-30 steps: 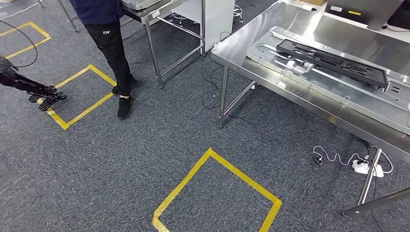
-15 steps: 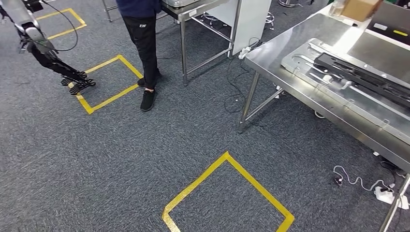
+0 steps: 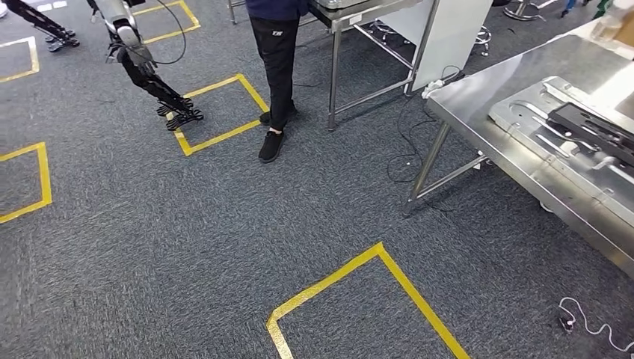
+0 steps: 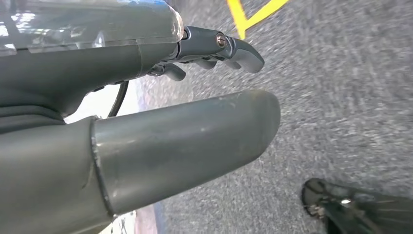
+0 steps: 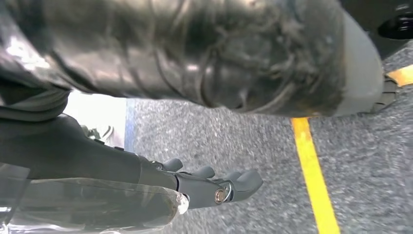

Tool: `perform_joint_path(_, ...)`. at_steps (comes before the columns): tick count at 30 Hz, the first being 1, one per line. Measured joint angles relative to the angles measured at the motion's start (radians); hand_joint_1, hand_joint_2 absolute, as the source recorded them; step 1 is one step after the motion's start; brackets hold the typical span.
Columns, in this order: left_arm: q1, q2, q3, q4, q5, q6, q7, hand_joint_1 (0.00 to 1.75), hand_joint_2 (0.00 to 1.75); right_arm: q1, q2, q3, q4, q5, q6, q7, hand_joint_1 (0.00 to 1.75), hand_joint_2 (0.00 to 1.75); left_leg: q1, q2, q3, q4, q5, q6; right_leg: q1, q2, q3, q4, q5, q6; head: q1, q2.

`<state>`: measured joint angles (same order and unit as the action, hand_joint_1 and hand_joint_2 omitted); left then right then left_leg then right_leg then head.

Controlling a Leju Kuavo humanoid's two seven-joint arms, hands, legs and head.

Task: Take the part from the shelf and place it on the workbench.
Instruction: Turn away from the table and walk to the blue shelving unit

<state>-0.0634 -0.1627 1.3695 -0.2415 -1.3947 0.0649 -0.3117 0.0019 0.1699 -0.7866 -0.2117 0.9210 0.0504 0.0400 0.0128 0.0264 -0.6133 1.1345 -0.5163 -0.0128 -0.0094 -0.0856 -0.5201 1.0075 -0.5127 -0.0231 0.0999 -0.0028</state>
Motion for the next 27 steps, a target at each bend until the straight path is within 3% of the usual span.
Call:
perform_joint_path(2, -0.002, 0.0, 0.0, 0.0, 0.0, 0.0, 0.0, 0.0, 0.0, -0.001, 0.002, 0.0, 0.0, 0.001, 0.0, 0.0, 0.0, 0.0, -0.005, 0.034, 0.057, -0.11, 0.035, 0.009, 0.004, -0.019, 0.008, 0.0, -0.007, 0.01, 0.0, 0.0)
perform_joint_path(3, -0.002, 0.0, 0.0, 0.0, 0.0, 0.0, 0.0, 0.0, 0.0, -0.002, 0.003, -0.001, 0.0, 0.002, 0.001, 0.0, 0.0, 0.0, -0.008, 0.041, 0.064, -0.127, 0.036, 0.014, 0.005, -0.026, 0.011, 0.0, -0.009, 0.015, 0.001, 0.0)
perform_joint_path(5, -0.001, 0.0, 0.0, 0.0, 0.0, 0.0, 0.0, 0.0, 0.0, -0.008, 0.004, -0.002, 0.0, 0.006, 0.002, 0.0, 0.0, 0.0, -0.01, 0.02, 0.065, -0.129, 0.038, 0.025, 0.005, -0.04, 0.017, -0.001, -0.013, 0.027, 0.001, 0.0)
perform_joint_path(6, 0.0, 0.001, 0.0, 0.0, 0.0, 0.0, 0.001, 0.0, 0.0, -0.009, 0.005, -0.004, 0.0, 0.008, 0.002, 0.001, 0.0, 0.0, -0.008, 0.01, 0.067, -0.134, 0.042, 0.031, 0.003, -0.03, 0.019, 0.004, -0.02, 0.033, 0.001, 0.0)
perform_joint_path(8, 0.0, 0.001, 0.0, 0.0, -0.002, 0.001, 0.003, 0.0, 0.0, -0.009, 0.006, -0.008, 0.0, 0.014, 0.004, 0.003, 0.0, 0.0, -0.004, -0.011, 0.071, -0.143, 0.05, 0.043, -0.001, 0.023, -0.005, 0.066, -0.065, 0.041, 0.001, 0.0)
perform_joint_path(9, -0.001, 0.001, 0.0, 0.0, -0.003, 0.001, 0.004, 0.0, 0.0, -0.007, 0.006, -0.01, 0.0, 0.016, 0.006, 0.004, 0.0, 0.0, -0.004, -0.02, 0.07, -0.144, 0.053, 0.047, -0.003, 0.055, -0.034, 0.129, -0.1, 0.043, 0.001, 0.0)
perform_joint_path(11, -0.001, 0.001, 0.0, 0.0, -0.003, 0.001, 0.005, 0.0, 0.0, -0.004, 0.006, -0.015, 0.0, 0.017, 0.008, 0.007, 0.0, 0.0, -0.005, -0.043, 0.068, -0.143, 0.054, 0.05, -0.004, 0.081, -0.103, 0.263, -0.151, 0.044, 0.001, 0.0)
perform_joint_path(12, -0.001, 0.001, 0.0, 0.0, -0.003, 0.001, 0.005, 0.0, 0.0, -0.002, 0.006, -0.016, 0.0, 0.017, 0.008, 0.007, 0.0, 0.0, -0.006, -0.058, 0.068, -0.142, 0.054, 0.05, -0.004, 0.084, -0.122, 0.292, -0.148, 0.044, 0.001, 0.0)
perform_joint_path(13, -0.001, 0.002, 0.0, 0.0, -0.003, 0.001, 0.005, 0.0, 0.0, -0.002, 0.006, -0.017, 0.0, 0.017, 0.008, 0.007, 0.0, 0.0, -0.006, -0.073, 0.069, -0.14, 0.053, 0.05, -0.005, 0.085, -0.123, 0.281, -0.124, 0.044, 0.001, 0.0)
perform_joint_path(14, -0.001, 0.002, 0.0, 0.0, -0.003, 0.001, 0.006, 0.0, 0.0, -0.001, 0.006, -0.018, 0.0, 0.017, 0.008, 0.007, 0.0, 0.0, -0.005, -0.089, 0.071, -0.139, 0.052, 0.048, -0.005, 0.091, -0.106, 0.23, -0.083, 0.042, 0.001, 0.0)
perform_joint_path(16, -0.001, 0.0, -0.001, 0.0, -0.003, 0.001, 0.006, 0.0, 0.0, 0.001, 0.006, -0.02, 0.0, 0.017, 0.008, 0.007, 0.0, 0.0, -0.004, -0.116, 0.069, -0.132, 0.048, 0.042, -0.007, 0.131, -0.055, 0.093, -0.009, 0.036, 0.001, 0.0)
perform_joint_path(18, -0.001, -0.001, -0.001, 0.0, -0.004, 0.0, 0.006, 0.0, 0.0, 0.001, 0.005, -0.022, 0.0, 0.017, 0.009, 0.007, 0.0, 0.0, -0.002, -0.138, 0.06, -0.127, 0.046, 0.03, -0.005, 0.16, -0.032, 0.024, 0.015, 0.029, 0.002, 0.0)
perform_joint_path(20, 0.0, -0.002, -0.002, 0.0, -0.004, 0.0, 0.006, 0.0, 0.0, -0.004, 0.005, -0.023, 0.0, 0.017, 0.009, 0.007, 0.0, 0.0, 0.002, -0.157, 0.054, -0.129, 0.049, 0.016, -0.002, 0.145, -0.03, 0.016, 0.016, 0.021, 0.002, 0.0)
perform_joint_path(21, 0.002, -0.002, -0.002, 0.0, -0.004, 0.0, 0.006, 0.0, 0.0, -0.006, 0.006, -0.023, 0.0, 0.017, 0.009, 0.007, 0.0, 0.0, 0.003, -0.152, 0.052, -0.125, 0.047, 0.011, -0.003, 0.133, -0.025, 0.009, 0.019, 0.015, 0.002, 0.0)
perform_joint_path(23, 0.001, -0.001, -0.004, 0.0, -0.004, 0.0, 0.006, 0.0, 0.0, -0.005, 0.007, -0.023, 0.0, 0.018, 0.009, 0.007, 0.0, 0.0, 0.001, -0.108, 0.028, -0.074, 0.014, 0.004, -0.007, 0.105, -0.017, -0.005, 0.024, 0.003, 0.001, 0.0)
perform_joint_path(25, -0.003, -0.001, -0.006, 0.0, -0.004, 0.0, 0.006, 0.0, 0.0, -0.001, 0.008, -0.024, 0.0, 0.018, 0.01, 0.007, 0.0, 0.0, 0.001, -0.056, -0.034, 0.05, -0.051, 0.0, -0.003, 0.075, -0.014, -0.009, 0.022, -0.004, 0.0, 0.0)
perform_joint_path(27, -0.003, -0.001, -0.007, 0.0, -0.004, 0.0, 0.006, 0.0, 0.0, 0.0, 0.008, -0.024, 0.0, 0.018, 0.011, 0.007, 0.0, 0.0, 0.004, -0.04, -0.083, 0.148, -0.082, -0.007, -0.001, 0.044, -0.013, -0.009, 0.019, -0.006, 0.0, 0.0)
